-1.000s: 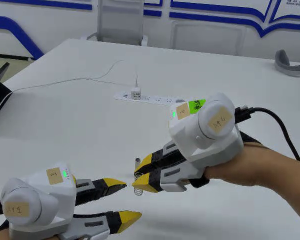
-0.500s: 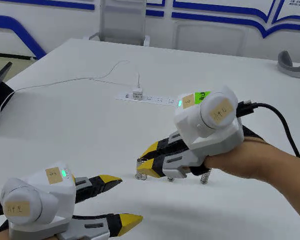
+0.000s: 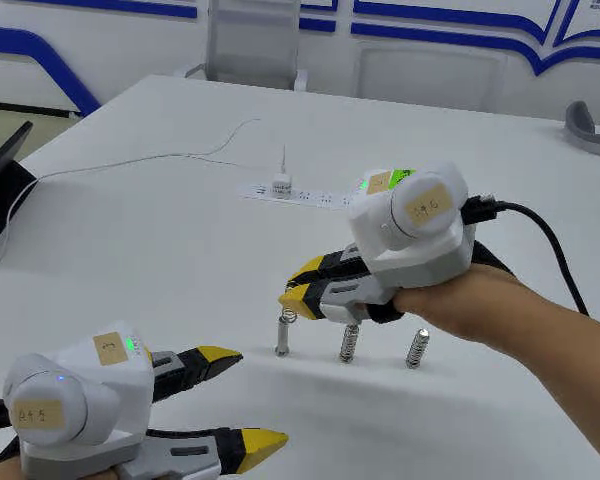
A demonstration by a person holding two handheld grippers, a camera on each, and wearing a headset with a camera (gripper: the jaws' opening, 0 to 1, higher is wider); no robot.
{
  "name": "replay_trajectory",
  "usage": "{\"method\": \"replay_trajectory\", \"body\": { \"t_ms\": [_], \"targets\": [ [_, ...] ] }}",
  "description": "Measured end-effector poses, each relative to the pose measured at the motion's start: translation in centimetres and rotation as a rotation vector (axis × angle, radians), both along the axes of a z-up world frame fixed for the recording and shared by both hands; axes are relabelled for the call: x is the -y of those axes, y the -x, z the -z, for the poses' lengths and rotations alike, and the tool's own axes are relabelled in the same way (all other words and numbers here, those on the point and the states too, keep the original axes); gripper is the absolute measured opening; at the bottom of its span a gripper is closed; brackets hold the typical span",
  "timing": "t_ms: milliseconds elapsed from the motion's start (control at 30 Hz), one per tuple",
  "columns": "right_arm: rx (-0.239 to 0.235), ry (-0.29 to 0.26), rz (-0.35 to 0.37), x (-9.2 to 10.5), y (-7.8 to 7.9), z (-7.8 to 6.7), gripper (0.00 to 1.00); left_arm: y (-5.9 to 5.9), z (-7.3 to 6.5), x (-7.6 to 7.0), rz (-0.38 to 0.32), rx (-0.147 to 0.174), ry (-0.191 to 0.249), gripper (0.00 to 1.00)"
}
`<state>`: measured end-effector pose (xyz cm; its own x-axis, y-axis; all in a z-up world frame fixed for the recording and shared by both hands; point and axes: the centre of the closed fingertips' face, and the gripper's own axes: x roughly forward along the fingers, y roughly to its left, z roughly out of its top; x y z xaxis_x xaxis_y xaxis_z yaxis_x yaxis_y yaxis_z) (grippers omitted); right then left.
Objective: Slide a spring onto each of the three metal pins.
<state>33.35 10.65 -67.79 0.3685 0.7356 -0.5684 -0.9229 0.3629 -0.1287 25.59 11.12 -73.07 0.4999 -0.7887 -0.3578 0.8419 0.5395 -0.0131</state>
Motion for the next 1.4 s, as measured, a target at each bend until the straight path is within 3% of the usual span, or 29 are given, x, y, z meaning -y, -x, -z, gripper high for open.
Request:
{"method": "replay_trajectory", "body": {
  "t_ms": [433,1400],
  "targets": [
    [-0.015,-0.008,0.056,-0.3,-2.0,1.4,0.12,-0.2,0.2,-0.1,-0.002,-0.004,-0.003,0.57],
    [-0.061,-0.003,0.079,-0.3,-2.2,4.2,0.12,-0.2,0.7,-0.2,0.005,-0.022,-0.008,0.55]
  ]
}}
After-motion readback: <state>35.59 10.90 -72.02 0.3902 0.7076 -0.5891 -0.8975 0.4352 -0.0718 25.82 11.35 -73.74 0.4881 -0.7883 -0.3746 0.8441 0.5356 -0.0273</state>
